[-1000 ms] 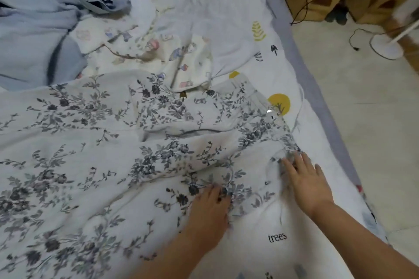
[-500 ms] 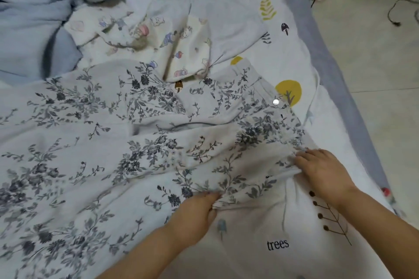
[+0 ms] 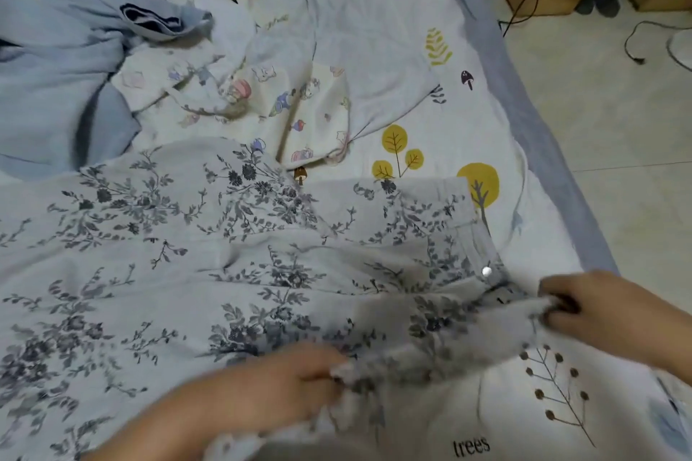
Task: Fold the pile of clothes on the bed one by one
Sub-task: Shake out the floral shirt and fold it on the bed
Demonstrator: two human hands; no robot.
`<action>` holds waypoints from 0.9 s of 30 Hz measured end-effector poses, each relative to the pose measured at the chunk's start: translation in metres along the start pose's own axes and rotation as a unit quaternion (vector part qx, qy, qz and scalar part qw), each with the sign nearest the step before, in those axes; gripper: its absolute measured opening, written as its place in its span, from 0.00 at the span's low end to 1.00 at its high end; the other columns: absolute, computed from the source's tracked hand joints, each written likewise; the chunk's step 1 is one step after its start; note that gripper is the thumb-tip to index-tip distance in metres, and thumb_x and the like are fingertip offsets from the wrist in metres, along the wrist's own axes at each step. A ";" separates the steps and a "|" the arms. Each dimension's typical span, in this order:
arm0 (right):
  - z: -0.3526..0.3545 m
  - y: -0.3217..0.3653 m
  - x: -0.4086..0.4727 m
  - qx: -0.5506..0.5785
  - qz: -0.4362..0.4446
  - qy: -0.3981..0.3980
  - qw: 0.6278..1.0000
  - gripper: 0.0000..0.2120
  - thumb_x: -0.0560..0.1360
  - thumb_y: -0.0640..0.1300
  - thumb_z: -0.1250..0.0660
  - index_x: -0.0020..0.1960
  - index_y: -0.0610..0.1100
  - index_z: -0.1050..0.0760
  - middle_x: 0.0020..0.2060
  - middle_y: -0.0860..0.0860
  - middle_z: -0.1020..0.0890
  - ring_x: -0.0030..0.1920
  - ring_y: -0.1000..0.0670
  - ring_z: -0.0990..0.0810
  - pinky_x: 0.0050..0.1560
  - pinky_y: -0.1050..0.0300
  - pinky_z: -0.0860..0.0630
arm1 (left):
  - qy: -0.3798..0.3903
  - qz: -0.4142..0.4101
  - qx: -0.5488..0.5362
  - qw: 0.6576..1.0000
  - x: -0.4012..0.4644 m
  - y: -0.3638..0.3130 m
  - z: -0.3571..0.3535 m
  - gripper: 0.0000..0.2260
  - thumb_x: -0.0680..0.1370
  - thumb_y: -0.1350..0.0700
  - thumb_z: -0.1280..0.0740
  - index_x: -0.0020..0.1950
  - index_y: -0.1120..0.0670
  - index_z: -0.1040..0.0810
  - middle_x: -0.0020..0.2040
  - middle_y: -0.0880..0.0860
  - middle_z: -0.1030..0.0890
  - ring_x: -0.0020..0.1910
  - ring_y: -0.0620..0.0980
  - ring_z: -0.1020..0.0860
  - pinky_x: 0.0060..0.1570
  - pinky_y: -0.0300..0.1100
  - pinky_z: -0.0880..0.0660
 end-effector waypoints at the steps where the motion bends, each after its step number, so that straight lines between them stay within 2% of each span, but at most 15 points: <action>1: 0.021 0.002 0.009 0.040 -0.001 -0.043 0.998 0.10 0.71 0.48 0.32 0.33 0.50 0.30 0.25 0.53 0.27 0.29 0.57 0.28 0.31 0.64 0.35 | -0.033 -0.004 -0.005 0.999 0.000 0.005 0.026 0.14 0.81 0.54 0.42 0.56 0.34 0.27 0.45 0.38 0.19 0.35 0.35 0.23 0.39 0.30 0.24; 3: 0.059 0.008 0.029 0.143 0.004 -0.131 0.981 0.14 0.68 0.46 0.27 0.30 0.47 0.30 0.21 0.53 0.31 0.25 0.55 0.33 0.29 0.64 0.36 | -0.120 -0.001 0.002 0.993 0.005 0.008 0.080 0.12 0.79 0.58 0.39 0.53 0.41 0.24 0.30 0.39 0.22 0.23 0.36 0.29 0.24 0.29 0.30; 6: 0.096 0.016 0.071 0.235 -0.002 -0.242 0.941 0.11 0.67 0.44 0.24 0.33 0.47 0.26 0.24 0.54 0.31 0.27 0.55 0.34 0.28 0.68 0.36 | -0.269 0.001 -0.008 0.963 0.014 0.018 0.161 0.06 0.77 0.60 0.34 0.43 0.51 0.21 0.22 0.45 0.28 0.20 0.40 0.34 0.25 0.35 0.34; 8: 0.101 0.016 0.104 0.291 -0.027 -0.284 0.913 0.10 0.67 0.45 0.24 0.42 0.43 0.23 0.28 0.54 0.29 0.30 0.53 0.32 0.29 0.67 0.37 | -0.361 0.007 0.024 0.932 0.024 0.025 0.205 0.07 0.76 0.60 0.33 0.39 0.52 0.21 0.21 0.45 0.27 0.20 0.39 0.31 0.26 0.33 0.33; 10: 0.086 0.017 0.137 0.334 -0.068 -0.268 0.901 0.21 0.68 0.48 0.25 0.56 0.42 0.26 0.37 0.50 0.25 0.39 0.48 0.27 0.39 0.58 0.31 | -0.428 0.017 0.070 0.901 0.037 0.030 0.231 0.04 0.76 0.59 0.32 0.41 0.53 0.21 0.26 0.46 0.23 0.23 0.41 0.27 0.26 0.30 0.31; 12: 0.054 0.017 0.163 0.328 -0.111 -0.213 0.914 0.28 0.70 0.50 0.27 0.65 0.41 0.33 0.52 0.43 0.24 0.52 0.42 0.25 0.50 0.52 0.30 | -0.434 0.066 0.180 0.880 0.053 0.041 0.238 0.03 0.77 0.54 0.33 0.48 0.53 0.21 0.37 0.49 0.19 0.33 0.46 0.24 0.36 0.35 0.27; 13: 0.038 0.020 0.172 0.310 -0.123 -0.187 0.924 0.28 0.72 0.49 0.29 0.66 0.40 0.34 0.57 0.41 0.25 0.55 0.41 0.26 0.52 0.51 0.30 | -0.413 0.096 0.227 0.877 0.061 0.052 0.235 0.06 0.77 0.52 0.34 0.51 0.53 0.22 0.41 0.49 0.19 0.37 0.47 0.23 0.41 0.39 0.26; 15: 0.013 0.022 0.183 0.275 -0.136 -0.158 0.939 0.22 0.75 0.49 0.32 0.63 0.39 0.33 0.55 0.42 0.24 0.54 0.39 0.26 0.51 0.50 0.30 | -0.350 0.150 0.273 0.883 0.071 0.077 0.227 0.08 0.78 0.50 0.37 0.53 0.54 0.25 0.45 0.50 0.19 0.41 0.48 0.23 0.44 0.43 0.25; 17: 0.005 0.020 0.184 0.263 -0.142 -0.169 0.939 0.12 0.76 0.48 0.34 0.53 0.42 0.32 0.44 0.44 0.24 0.45 0.41 0.26 0.45 0.50 0.29 | -0.350 0.161 0.279 0.880 0.067 0.088 0.232 0.07 0.79 0.56 0.40 0.51 0.55 0.24 0.42 0.51 0.19 0.39 0.48 0.22 0.40 0.41 0.26; 19: 0.013 0.012 0.179 0.259 -0.157 -0.227 0.926 0.08 0.76 0.45 0.34 0.47 0.41 0.31 0.42 0.42 0.23 0.41 0.42 0.28 0.39 0.53 0.34 | -0.432 0.109 0.240 0.862 0.056 0.080 0.246 0.07 0.78 0.60 0.39 0.45 0.55 0.22 0.34 0.47 0.21 0.32 0.46 0.24 0.32 0.40 0.29; 20: 0.020 0.006 0.173 0.262 -0.169 -0.271 0.911 0.08 0.75 0.44 0.34 0.46 0.40 0.30 0.43 0.40 0.22 0.41 0.41 0.28 0.38 0.54 0.36 | -0.486 0.064 0.247 0.836 0.049 0.068 0.253 0.07 0.78 0.60 0.38 0.43 0.55 0.22 0.32 0.47 0.23 0.30 0.47 0.26 0.30 0.40 0.33; 22: 0.027 -0.003 0.163 0.267 -0.190 -0.326 0.887 0.09 0.74 0.44 0.34 0.44 0.41 0.33 0.43 0.38 0.22 0.41 0.40 0.27 0.38 0.53 0.37 | -0.542 -0.001 0.305 0.783 0.048 0.045 0.260 0.05 0.77 0.60 0.36 0.41 0.56 0.23 0.34 0.50 0.23 0.33 0.51 0.28 0.32 0.41 0.36; 23: 0.023 -0.004 0.162 0.270 -0.198 -0.318 0.887 0.10 0.74 0.45 0.33 0.45 0.42 0.33 0.46 0.38 0.23 0.44 0.39 0.26 0.40 0.52 0.34 | -0.537 -0.012 0.347 0.769 0.054 0.039 0.259 0.04 0.77 0.60 0.35 0.43 0.57 0.22 0.37 0.53 0.22 0.37 0.54 0.27 0.35 0.43 0.34; 25: 0.004 -0.003 0.170 0.281 -0.218 -0.239 0.904 0.17 0.73 0.48 0.32 0.54 0.39 0.33 0.53 0.37 0.24 0.52 0.37 0.25 0.46 0.49 0.30 | -0.446 0.028 0.439 0.780 0.085 0.047 0.253 0.07 0.78 0.56 0.36 0.52 0.55 0.21 0.49 0.54 0.22 0.50 0.56 0.27 0.48 0.47 0.32; 27: -0.007 -0.005 0.177 0.280 -0.231 -0.185 0.913 0.24 0.73 0.52 0.31 0.59 0.36 0.34 0.54 0.37 0.24 0.54 0.36 0.24 0.45 0.49 0.29 | -0.332 0.081 0.499 0.796 0.113 0.070 0.243 0.12 0.80 0.49 0.42 0.59 0.51 0.25 0.58 0.50 0.24 0.60 0.52 0.29 0.58 0.47 0.37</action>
Point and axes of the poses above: each hand's wrist, its own x-axis towards the middle knuckle, its own z-axis out of the back of the hand, y = z × x, the point moved 9 cm from there along x, towards the middle knuckle
